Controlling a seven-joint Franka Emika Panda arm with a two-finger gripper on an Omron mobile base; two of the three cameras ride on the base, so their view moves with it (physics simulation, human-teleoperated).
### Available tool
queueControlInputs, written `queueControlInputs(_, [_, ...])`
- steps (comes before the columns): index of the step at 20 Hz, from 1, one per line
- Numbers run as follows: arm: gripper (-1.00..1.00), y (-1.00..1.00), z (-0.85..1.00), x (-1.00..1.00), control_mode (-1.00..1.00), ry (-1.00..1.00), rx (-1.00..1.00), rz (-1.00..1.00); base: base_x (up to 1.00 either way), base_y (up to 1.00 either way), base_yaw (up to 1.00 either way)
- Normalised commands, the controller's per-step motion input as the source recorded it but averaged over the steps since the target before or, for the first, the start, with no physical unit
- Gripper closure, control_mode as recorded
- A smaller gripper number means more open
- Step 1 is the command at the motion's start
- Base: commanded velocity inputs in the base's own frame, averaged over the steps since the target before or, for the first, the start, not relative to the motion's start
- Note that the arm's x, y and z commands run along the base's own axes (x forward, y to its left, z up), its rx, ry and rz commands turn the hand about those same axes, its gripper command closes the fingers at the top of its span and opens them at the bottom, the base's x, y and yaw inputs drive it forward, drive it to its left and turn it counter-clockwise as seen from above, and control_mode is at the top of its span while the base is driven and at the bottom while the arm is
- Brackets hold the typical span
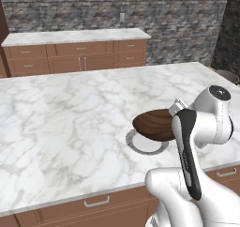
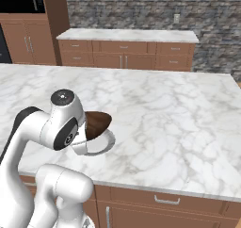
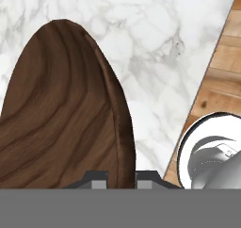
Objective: Move the bowls from the cabinet to the plates on the dining table.
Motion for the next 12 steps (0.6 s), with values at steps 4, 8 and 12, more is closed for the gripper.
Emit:
queueControlInputs(4, [1.0,0.0,-0.48,0.52,-1.0,0.06,0.0,0.0,0.0,0.0,0.0])
queueControlInputs(8, [1.0,0.0,-0.42,0.51,-1.0,0.01,0.0,0.0,0.0,0.0,0.0])
queueControlInputs(12, [1.0,0.0,-0.42,0.51,-1.0,0.0,0.0,0.0,0.0,0.0,0.0])
